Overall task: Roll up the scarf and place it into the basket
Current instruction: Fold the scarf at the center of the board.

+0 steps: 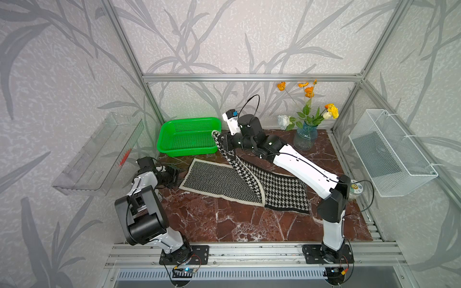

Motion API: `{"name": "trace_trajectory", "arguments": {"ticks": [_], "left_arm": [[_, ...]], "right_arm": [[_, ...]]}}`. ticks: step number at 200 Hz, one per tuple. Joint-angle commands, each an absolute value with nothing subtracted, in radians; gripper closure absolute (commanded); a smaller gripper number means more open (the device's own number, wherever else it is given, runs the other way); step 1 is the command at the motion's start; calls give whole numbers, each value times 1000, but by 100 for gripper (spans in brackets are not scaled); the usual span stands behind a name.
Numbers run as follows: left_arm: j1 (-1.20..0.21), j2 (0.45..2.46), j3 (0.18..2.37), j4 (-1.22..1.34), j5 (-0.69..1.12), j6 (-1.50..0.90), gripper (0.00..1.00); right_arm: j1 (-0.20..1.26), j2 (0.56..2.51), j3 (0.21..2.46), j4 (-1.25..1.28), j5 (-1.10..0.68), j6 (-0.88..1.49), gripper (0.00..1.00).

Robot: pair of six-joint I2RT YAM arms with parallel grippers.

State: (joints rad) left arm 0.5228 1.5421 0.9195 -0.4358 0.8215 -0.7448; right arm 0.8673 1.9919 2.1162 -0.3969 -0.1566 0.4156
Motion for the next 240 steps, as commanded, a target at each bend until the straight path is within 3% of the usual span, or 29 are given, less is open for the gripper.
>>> {"name": "trace_trajectory", "arguments": {"ticks": [1,8,18,24,30,133,186,240], "left_arm": [[528,1480,901,-423,842,-753,43],[528,1468,898,-418,847,-760,34],[528,1453,889,-409,850,-772,32],[527,1443,883,-398,854,-777,12],[526,1438,879,-394,854,-782,9],[520,1362,865,-387,858,-775,7],[520,1362,874,-387,863,-773,7],[516,1353,874,-377,872,-779,7]], "right_arm": [[903,2031,2223,-425,-144,397,89],[910,2047,2250,-439,-145,399,89],[921,2062,2276,-446,-146,403,89],[927,2070,2286,-447,-143,404,89],[933,2075,2291,-448,-139,402,89],[949,2221,2447,-479,-71,375,89],[932,2170,2562,-581,64,228,88],[889,2165,2567,-612,75,210,88]]}}
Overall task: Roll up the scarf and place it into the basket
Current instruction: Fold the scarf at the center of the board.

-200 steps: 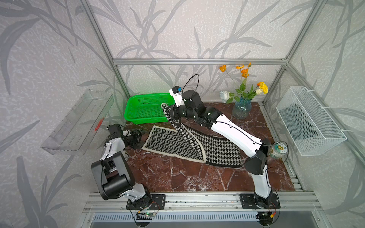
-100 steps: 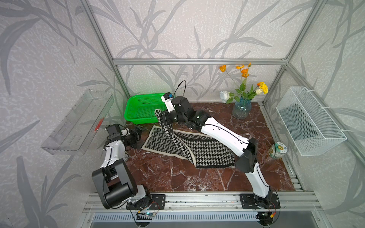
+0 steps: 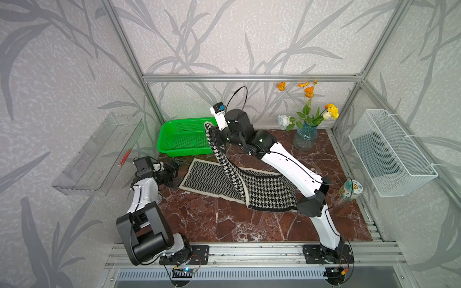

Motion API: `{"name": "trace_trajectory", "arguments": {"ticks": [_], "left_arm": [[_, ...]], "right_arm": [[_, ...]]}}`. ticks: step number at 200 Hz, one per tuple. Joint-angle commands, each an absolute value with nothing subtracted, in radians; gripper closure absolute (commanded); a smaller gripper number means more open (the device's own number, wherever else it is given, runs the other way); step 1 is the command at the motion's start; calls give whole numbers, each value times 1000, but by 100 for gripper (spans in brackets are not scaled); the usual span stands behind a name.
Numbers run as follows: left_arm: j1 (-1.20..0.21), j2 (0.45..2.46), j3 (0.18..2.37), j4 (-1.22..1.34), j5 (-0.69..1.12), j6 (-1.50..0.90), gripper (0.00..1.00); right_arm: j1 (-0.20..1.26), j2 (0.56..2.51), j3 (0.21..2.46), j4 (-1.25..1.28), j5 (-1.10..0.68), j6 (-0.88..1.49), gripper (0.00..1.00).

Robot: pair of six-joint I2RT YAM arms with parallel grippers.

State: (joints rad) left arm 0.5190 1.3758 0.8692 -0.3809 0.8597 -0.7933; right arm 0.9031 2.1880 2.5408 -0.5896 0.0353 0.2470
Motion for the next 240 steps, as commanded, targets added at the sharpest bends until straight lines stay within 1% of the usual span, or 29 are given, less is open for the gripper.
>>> {"name": "trace_trajectory", "arguments": {"ticks": [1,55,94,138,168,210,240], "left_arm": [[516,1352,874,-377,872,-779,7],[516,1356,877,-376,871,-776,7],[516,1357,879,-365,875,-786,7],[515,1352,877,-366,877,-782,7],[514,1359,876,-358,880,-785,7],[514,1359,878,-358,882,-788,7],[514,1354,882,-365,872,-782,7]], "right_arm": [[888,2166,2569,-613,77,209,88],[836,2147,2653,-664,90,192,88],[813,2086,2635,-670,127,156,88],[789,2079,2647,-671,147,142,88],[770,2079,2652,-679,113,159,87],[769,2100,2591,-662,90,181,87],[769,2121,2673,-682,86,175,87]]}}
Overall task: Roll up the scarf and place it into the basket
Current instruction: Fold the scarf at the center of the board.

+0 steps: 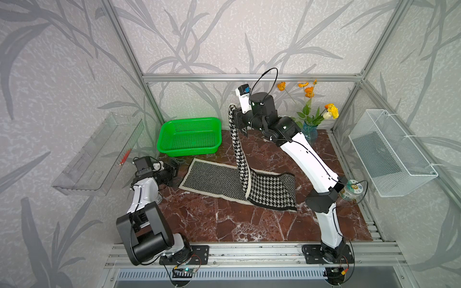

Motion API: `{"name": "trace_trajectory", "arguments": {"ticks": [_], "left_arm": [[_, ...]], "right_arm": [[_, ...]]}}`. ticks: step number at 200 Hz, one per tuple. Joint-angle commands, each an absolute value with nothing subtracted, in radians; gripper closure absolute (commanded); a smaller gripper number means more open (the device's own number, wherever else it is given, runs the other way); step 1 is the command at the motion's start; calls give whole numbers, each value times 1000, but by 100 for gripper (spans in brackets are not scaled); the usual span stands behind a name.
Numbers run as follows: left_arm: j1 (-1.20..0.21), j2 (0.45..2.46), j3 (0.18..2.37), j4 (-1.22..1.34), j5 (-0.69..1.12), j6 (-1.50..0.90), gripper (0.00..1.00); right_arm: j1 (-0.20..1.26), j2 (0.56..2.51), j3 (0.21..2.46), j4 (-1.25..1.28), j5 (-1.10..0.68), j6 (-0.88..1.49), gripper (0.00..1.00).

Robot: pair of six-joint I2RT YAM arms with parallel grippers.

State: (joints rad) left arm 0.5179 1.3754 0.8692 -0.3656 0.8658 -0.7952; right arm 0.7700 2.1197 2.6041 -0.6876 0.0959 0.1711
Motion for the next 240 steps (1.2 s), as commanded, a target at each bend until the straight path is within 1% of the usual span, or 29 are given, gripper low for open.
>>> {"name": "trace_trajectory", "arguments": {"ticks": [1,23,48,91,154,191,240], "left_arm": [[514,1354,883,-365,872,-782,7],[514,1361,884,-362,879,-787,7],[514,1355,881,-356,878,-790,7],[513,1352,879,-357,879,-789,7],[511,1351,878,-363,879,-782,7],[510,1353,879,-357,881,-784,7],[509,1333,876,-360,878,-790,7]], "right_arm": [[769,2122,2679,-685,86,173,87],[769,2129,2775,-742,107,144,86],[764,2095,2753,-734,127,115,85],[749,2071,2624,-696,98,142,85],[755,2129,2436,-572,-8,267,88],[805,2159,2355,-497,-48,313,89],[853,2173,2179,-316,-137,462,90]]}}
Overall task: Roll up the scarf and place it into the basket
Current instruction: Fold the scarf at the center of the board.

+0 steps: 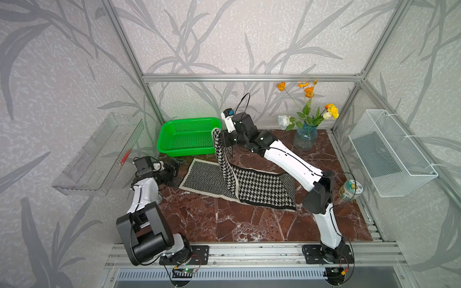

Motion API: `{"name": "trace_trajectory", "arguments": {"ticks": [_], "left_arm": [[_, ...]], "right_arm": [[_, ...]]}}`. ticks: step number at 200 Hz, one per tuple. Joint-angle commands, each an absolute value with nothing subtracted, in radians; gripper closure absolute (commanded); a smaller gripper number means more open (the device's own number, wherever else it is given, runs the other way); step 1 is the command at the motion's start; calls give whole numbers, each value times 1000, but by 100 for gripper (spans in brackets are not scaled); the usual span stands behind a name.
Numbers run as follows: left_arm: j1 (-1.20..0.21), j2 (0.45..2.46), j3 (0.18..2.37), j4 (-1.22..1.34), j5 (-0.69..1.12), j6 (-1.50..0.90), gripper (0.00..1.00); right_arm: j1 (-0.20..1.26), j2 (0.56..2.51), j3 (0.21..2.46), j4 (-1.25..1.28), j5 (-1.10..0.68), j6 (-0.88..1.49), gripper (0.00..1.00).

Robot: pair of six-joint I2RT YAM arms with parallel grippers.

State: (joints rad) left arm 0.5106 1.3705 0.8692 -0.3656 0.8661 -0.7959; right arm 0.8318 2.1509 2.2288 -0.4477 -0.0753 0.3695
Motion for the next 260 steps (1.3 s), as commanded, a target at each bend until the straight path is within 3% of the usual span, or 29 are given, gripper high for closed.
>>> {"name": "trace_trajectory", "arguments": {"ticks": [1,89,120,185,260], "left_arm": [[509,1333,876,-359,878,-790,7],[448,1304,859,-366,906,-735,7],[280,1195,925,-509,701,-594,7],[31,1017,857,-481,421,-548,18],[-117,1012,838,-444,258,-528,33]], "right_arm": [[854,2174,2176,-314,-138,463,90],[874,2297,2125,-165,-223,631,89],[874,2313,2138,-159,-233,679,89],[862,2307,2165,-172,-246,713,88],[857,2322,2240,-219,-286,737,89]]}}
